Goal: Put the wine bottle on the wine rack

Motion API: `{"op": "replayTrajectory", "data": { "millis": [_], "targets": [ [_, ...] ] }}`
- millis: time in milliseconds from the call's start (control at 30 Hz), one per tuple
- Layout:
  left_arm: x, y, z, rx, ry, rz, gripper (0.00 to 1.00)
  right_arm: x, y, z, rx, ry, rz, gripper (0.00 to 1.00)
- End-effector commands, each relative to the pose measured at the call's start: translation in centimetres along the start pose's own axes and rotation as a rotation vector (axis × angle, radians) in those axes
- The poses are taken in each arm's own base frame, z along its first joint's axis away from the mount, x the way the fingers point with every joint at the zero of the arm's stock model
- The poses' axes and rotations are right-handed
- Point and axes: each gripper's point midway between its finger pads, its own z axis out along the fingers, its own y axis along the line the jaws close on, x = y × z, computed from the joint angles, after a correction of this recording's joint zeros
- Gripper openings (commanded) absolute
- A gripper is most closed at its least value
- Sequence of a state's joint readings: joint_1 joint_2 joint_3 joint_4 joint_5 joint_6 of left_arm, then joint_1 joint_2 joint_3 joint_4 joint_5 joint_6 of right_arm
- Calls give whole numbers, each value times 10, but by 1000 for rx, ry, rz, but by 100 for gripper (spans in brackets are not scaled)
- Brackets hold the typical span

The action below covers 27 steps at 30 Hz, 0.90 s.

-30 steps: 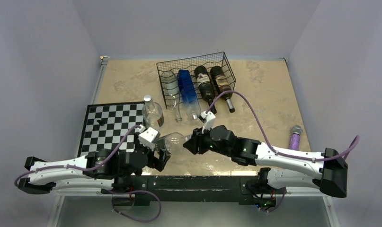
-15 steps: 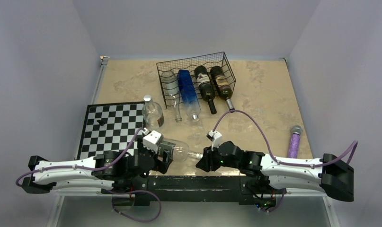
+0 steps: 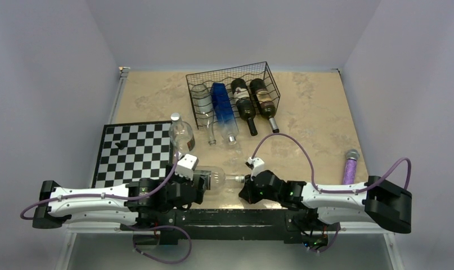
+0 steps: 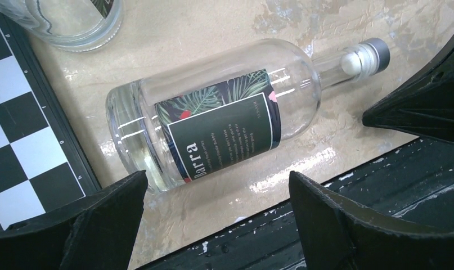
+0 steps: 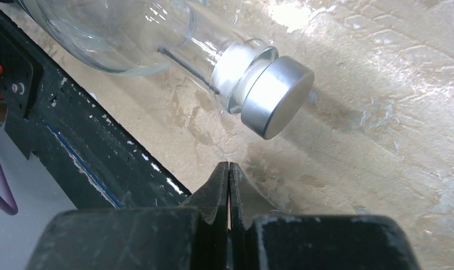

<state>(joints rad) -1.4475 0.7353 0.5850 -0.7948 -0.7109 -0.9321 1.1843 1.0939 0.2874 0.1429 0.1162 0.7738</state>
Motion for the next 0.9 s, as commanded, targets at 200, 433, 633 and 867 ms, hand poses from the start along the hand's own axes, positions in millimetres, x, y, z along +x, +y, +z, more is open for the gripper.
{"op": "replayTrajectory", "data": {
  "millis": [200,433,633,867],
  "targets": [
    [-29,4,-7,-24,-87,-102,99,-39,23,-22,80,-78,-158,36],
    [-39,5,-17,3,-101,-102,99,-72,38,-70,95,-72,-354,63],
    [-55,10,-35,36,-133,-110,99,-67,46,-64,72,67,-595,78],
    [-70,17,-54,85,-171,-123,99,-64,43,-28,74,229,-840,74]
  ]
}}
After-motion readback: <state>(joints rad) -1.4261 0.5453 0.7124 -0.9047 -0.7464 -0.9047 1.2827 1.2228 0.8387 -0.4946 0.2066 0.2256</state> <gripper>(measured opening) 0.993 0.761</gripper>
